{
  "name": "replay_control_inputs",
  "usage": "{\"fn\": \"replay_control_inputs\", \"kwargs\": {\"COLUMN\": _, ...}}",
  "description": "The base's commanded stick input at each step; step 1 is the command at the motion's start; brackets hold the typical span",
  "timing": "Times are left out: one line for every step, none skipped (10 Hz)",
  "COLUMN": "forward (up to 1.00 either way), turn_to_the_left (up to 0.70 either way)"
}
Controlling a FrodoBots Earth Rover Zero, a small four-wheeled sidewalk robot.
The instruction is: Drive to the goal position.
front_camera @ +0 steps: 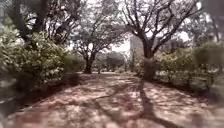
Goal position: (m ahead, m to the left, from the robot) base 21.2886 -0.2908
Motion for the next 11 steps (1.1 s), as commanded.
{"fn": "replay_control_inputs", "kwargs": {"forward": 0.7, "turn_to_the_left": 0.0}}
{"fn": "replay_control_inputs", "kwargs": {"forward": 0.7, "turn_to_the_left": 0.0}}
{"fn": "replay_control_inputs", "kwargs": {"forward": 0.7, "turn_to_the_left": 0.0}}
{"fn": "replay_control_inputs", "kwargs": {"forward": 0.7, "turn_to_the_left": 0.0}}
{"fn": "replay_control_inputs", "kwargs": {"forward": 0.7, "turn_to_the_left": 0.0}}
{"fn": "replay_control_inputs", "kwargs": {"forward": 0.7, "turn_to_the_left": 0.0}}
{"fn": "replay_control_inputs", "kwargs": {"forward": 0.7, "turn_to_the_left": 0.0}}
{"fn": "replay_control_inputs", "kwargs": {"forward": 0.7, "turn_to_the_left": 0.0}}
{"fn": "replay_control_inputs", "kwargs": {"forward": 0.7, "turn_to_the_left": 0.0}}
{"fn": "replay_control_inputs", "kwargs": {"forward": 0.7, "turn_to_the_left": 0.0}}
{"fn": "replay_control_inputs", "kwargs": {"forward": 0.7, "turn_to_the_left": 0.0}}
